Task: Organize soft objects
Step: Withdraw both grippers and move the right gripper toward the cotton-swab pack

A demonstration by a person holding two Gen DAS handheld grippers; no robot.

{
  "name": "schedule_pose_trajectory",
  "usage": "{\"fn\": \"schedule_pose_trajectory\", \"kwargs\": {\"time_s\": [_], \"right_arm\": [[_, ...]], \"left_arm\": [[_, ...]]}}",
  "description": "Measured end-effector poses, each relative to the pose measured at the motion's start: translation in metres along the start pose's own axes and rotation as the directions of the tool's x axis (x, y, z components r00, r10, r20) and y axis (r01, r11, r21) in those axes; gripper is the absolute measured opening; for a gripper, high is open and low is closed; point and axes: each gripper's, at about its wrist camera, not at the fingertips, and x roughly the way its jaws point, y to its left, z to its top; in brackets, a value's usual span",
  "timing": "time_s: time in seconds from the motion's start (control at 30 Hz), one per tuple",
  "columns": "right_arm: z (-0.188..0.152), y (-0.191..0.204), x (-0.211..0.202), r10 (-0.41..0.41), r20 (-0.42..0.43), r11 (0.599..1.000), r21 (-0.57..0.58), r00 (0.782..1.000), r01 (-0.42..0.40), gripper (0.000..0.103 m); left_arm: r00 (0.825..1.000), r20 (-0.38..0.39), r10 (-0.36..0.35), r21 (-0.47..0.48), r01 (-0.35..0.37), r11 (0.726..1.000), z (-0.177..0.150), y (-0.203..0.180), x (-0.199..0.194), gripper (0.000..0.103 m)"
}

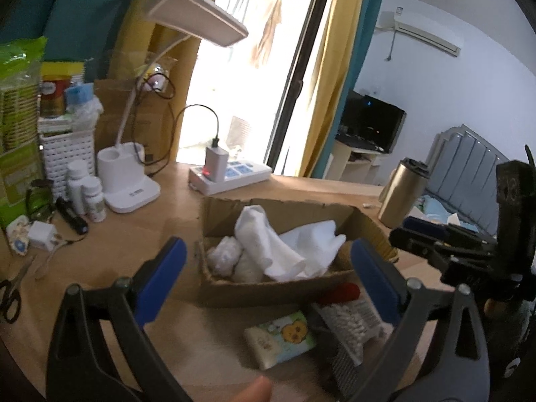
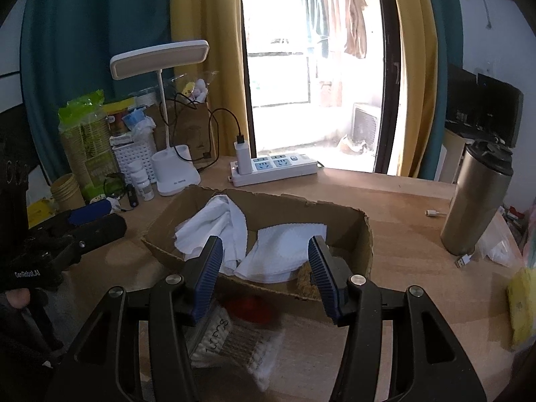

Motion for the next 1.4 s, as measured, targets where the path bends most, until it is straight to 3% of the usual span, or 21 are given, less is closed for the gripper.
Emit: {"fn": "schedule_pose_trajectory", "kwargs": {"time_s": [0.63, 0.87, 1.1, 1.4], "right_arm": [[-0.03, 0.015, -0.016, 0.007, -0.015, 1.0, 0.017, 1.0, -0.007, 0.058], [-0.039, 0.018, -0.016, 0.01, -0.025, 1.0, 0.021, 1.0, -0.009, 0.065], [-0.053, 0.021, -0.001, -0.009, -0.082, 0.999, 0.034, 0.997, 0.012, 0.084], [-0.07, 0.02, 0.03, 0.024, -0.181, 0.997, 0.079, 0.983, -0.01, 0.087]], "left_arm": [[1.0, -0.025, 0.013, 0.026, -0.012, 1.0, -0.029, -0.007, -0.031, 0.1], [0.999, -0.034, 0.03, 0.034, -0.029, 0.999, -0.041, -0.007, -0.035, 0.1], [0.997, -0.046, 0.068, 0.003, -0.068, 0.998, -0.053, 0.009, -0.034, 0.1], [0.99, -0.093, 0.107, -0.006, -0.108, 0.994, -0.067, 0.019, -0.031, 0.1]]}}
